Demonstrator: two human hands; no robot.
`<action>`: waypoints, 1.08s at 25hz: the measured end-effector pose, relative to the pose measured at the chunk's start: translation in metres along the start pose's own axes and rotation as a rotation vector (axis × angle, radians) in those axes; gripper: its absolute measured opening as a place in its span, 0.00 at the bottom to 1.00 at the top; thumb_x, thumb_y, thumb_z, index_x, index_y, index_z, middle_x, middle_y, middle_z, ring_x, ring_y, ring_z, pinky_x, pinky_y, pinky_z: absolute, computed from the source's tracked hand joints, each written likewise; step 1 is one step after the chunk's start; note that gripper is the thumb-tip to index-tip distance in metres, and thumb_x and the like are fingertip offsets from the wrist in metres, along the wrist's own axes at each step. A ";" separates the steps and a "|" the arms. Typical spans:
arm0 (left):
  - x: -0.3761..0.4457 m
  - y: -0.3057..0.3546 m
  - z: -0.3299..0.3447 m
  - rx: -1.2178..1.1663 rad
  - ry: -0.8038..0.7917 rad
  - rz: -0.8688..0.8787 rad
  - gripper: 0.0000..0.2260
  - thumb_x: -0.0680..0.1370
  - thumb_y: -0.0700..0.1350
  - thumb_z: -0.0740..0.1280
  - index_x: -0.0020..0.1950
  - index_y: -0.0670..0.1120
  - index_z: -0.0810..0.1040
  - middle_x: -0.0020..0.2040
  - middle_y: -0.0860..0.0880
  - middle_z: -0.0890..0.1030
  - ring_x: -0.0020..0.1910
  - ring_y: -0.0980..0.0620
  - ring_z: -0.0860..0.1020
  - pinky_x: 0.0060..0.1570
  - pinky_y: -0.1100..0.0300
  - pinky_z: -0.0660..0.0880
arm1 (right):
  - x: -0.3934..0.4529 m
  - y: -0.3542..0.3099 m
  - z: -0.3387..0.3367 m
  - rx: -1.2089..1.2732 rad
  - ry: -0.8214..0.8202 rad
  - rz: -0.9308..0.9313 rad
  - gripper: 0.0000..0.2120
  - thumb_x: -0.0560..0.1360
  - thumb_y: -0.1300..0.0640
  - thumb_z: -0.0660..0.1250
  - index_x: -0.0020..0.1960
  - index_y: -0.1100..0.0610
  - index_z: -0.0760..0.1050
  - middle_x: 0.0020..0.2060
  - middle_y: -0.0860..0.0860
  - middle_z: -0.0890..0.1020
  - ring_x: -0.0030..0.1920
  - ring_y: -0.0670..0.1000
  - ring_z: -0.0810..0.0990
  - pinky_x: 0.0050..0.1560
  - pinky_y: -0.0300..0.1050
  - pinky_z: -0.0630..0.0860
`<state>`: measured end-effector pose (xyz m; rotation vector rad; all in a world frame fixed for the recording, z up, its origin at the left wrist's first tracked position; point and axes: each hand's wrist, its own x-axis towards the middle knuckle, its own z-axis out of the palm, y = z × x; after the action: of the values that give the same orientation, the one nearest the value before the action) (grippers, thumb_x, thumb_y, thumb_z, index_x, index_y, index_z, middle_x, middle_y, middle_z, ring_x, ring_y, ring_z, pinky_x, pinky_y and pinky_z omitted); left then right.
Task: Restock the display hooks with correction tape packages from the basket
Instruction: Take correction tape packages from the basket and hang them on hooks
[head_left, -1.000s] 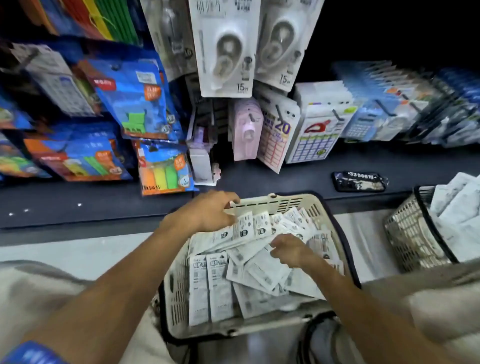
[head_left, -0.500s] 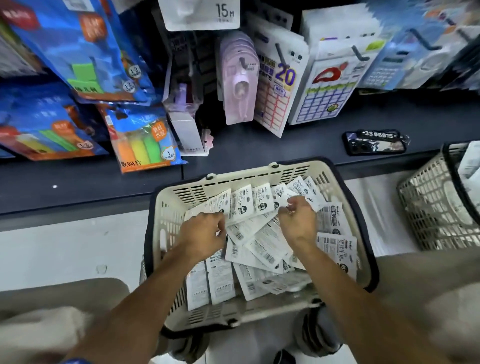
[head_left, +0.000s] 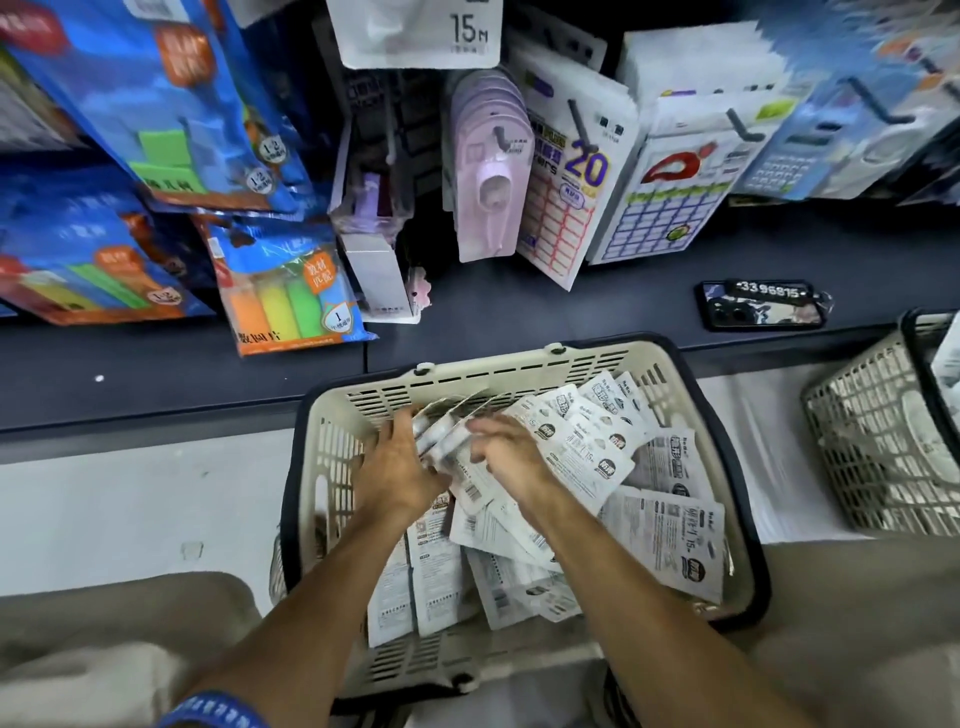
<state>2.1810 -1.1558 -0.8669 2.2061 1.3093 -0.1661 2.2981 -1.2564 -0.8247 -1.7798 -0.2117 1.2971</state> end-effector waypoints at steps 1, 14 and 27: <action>0.004 0.001 0.000 -0.090 0.020 -0.036 0.31 0.66 0.55 0.80 0.60 0.52 0.65 0.59 0.47 0.79 0.56 0.41 0.79 0.46 0.52 0.75 | -0.001 0.002 0.008 0.015 -0.045 -0.032 0.20 0.72 0.70 0.62 0.56 0.53 0.82 0.68 0.41 0.69 0.64 0.43 0.69 0.62 0.38 0.67; -0.023 0.050 -0.076 -0.787 -0.024 0.168 0.29 0.60 0.43 0.83 0.57 0.53 0.77 0.49 0.59 0.87 0.48 0.62 0.85 0.43 0.67 0.80 | -0.030 -0.012 -0.042 0.093 -0.266 -0.249 0.28 0.72 0.55 0.77 0.70 0.48 0.73 0.61 0.46 0.83 0.63 0.49 0.81 0.64 0.47 0.77; -0.074 0.158 -0.275 -1.133 -0.103 0.602 0.32 0.58 0.51 0.84 0.60 0.53 0.80 0.55 0.49 0.87 0.54 0.48 0.86 0.50 0.52 0.83 | -0.158 -0.197 -0.081 0.127 -0.049 -0.818 0.04 0.74 0.47 0.71 0.43 0.47 0.80 0.32 0.52 0.82 0.25 0.50 0.76 0.24 0.41 0.74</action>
<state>2.2280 -1.1255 -0.5458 1.4342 0.3991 0.5527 2.3652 -1.2801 -0.5696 -1.3214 -0.7750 0.7335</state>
